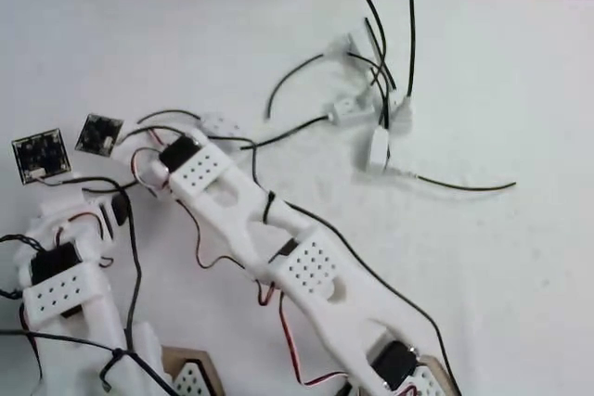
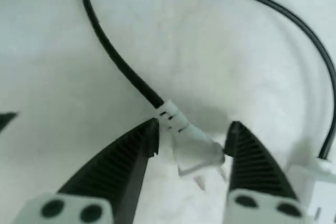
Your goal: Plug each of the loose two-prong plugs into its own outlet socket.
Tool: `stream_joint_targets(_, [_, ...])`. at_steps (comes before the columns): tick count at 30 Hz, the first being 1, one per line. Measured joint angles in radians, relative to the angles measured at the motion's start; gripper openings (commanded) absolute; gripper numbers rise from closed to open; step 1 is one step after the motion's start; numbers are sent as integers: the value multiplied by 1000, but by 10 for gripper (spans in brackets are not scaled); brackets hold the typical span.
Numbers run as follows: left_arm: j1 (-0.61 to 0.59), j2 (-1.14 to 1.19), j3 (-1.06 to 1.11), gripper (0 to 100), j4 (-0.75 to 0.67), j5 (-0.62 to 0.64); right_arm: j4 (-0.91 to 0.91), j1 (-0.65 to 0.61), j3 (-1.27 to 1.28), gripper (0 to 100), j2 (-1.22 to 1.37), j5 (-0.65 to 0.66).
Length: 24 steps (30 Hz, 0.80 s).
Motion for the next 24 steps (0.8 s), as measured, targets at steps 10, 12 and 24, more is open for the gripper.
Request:
stream_joint_targets(10, [0,0,0,275,0,0,187,38,3,18,-52,9])
stream_joint_targets(12, [0,0,0,275,0,0,245,49,5,18,-69,9])
stream_joint_targets(24, [44,0,0,274,0,0,545,101,26,18,-135,-66])
